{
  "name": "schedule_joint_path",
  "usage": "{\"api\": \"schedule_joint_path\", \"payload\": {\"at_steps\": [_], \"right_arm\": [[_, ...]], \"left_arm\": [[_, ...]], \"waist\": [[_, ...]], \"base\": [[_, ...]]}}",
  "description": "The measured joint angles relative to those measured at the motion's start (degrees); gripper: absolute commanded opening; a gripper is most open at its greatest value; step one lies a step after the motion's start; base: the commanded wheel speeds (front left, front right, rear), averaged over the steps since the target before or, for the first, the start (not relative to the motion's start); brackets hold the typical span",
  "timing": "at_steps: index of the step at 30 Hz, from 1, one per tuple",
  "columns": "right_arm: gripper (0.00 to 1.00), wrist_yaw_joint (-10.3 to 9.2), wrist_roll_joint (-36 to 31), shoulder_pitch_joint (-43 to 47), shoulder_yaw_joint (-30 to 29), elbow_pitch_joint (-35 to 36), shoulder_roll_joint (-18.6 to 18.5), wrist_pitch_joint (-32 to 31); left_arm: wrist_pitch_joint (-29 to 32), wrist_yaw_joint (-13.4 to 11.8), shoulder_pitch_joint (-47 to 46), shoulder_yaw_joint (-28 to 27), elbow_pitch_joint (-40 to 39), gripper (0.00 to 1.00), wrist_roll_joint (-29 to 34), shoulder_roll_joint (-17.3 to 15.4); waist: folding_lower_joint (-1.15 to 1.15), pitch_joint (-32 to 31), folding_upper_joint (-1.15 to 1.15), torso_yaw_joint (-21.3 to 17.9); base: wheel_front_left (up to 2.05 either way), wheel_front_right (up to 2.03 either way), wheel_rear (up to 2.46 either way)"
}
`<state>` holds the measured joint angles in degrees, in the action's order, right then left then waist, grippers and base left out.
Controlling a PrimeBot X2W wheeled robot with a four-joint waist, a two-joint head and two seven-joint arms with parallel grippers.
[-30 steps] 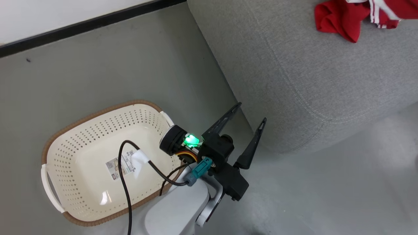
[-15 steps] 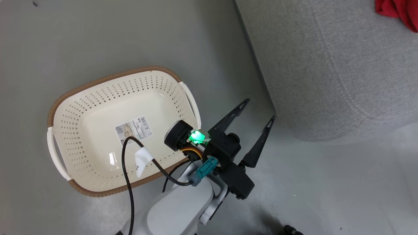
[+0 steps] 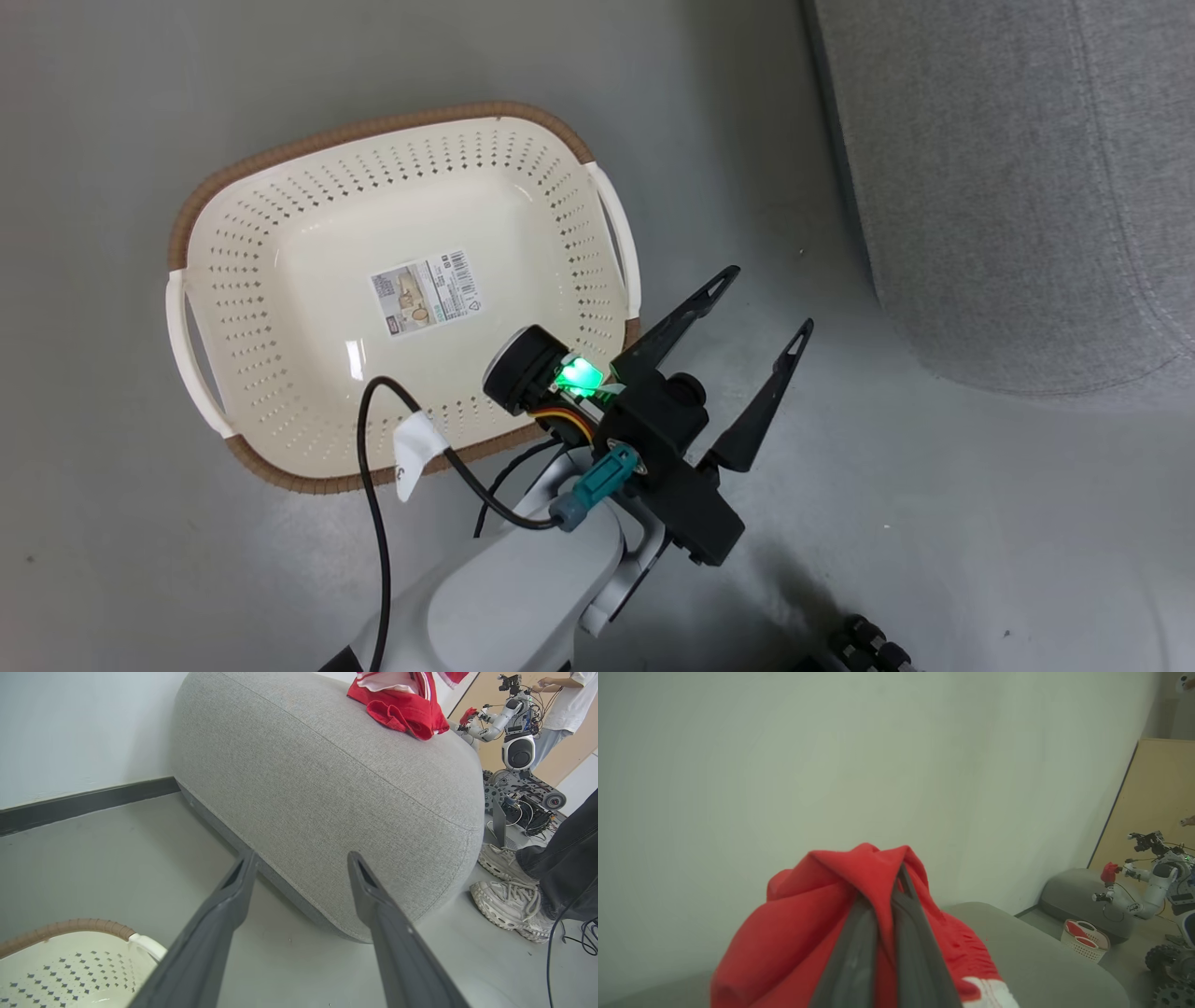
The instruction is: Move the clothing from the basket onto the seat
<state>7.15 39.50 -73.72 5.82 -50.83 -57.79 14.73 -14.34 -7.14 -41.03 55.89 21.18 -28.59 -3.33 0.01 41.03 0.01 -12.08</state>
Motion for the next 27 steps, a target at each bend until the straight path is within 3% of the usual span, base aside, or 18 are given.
{"api": "schedule_joint_path", "payload": {"at_steps": [10,17,18,19,20,27], "right_arm": [[0.0,0.0,5.53,0.07,5.87,-3.61,7.36,0.0],[0.0,0.01,6.71,6.21,10.43,-5.25,10.07,-0.01],[0.21,0.0,7.27,6.86,10.7,-5.24,10.23,-0.01],[0.73,0.0,7.67,7.29,11.18,-4.97,10.4,-0.01],[1.0,0.01,8.21,7.53,11.4,-4.81,10.8,-0.01],[1.0,0.0,9.68,11.87,13.44,-3.01,12.45,-0.01]], "left_arm": [[-0.14,-0.01,1.08,-3.07,-1.3,1.0,-0.59,0.04],[-0.14,-0.01,1.36,-4.2,-0.92,1.0,-0.59,0.03],[-0.14,-0.01,1.36,-4.36,-0.92,1.0,-0.59,0.07],[-0.14,-0.01,1.36,-4.53,-0.9,1.0,-0.59,0.09],[-0.14,-0.01,1.36,-4.77,-0.93,1.0,-0.59,0.12],[-0.14,-0.01,1.36,-4.56,-0.8,1.0,-1.94,0.14]], "waist": [[0.0,3.56,0.0,2.77],[0.0,3.02,0.0,3.57],[-0.02,2.77,0.0,3.57],[-0.01,2.53,0.0,3.56],[-0.01,2.26,0.0,3.52],[-0.01,-0.2,0.0,3.32]], "base": [[0.0,0.0,0.0],[0.0,0.0,0.0],[0.0,0.0,0.0],[0.0,0.0,0.0],[0.0,0.0,0.0],[0.0,0.0,0.0]]}}
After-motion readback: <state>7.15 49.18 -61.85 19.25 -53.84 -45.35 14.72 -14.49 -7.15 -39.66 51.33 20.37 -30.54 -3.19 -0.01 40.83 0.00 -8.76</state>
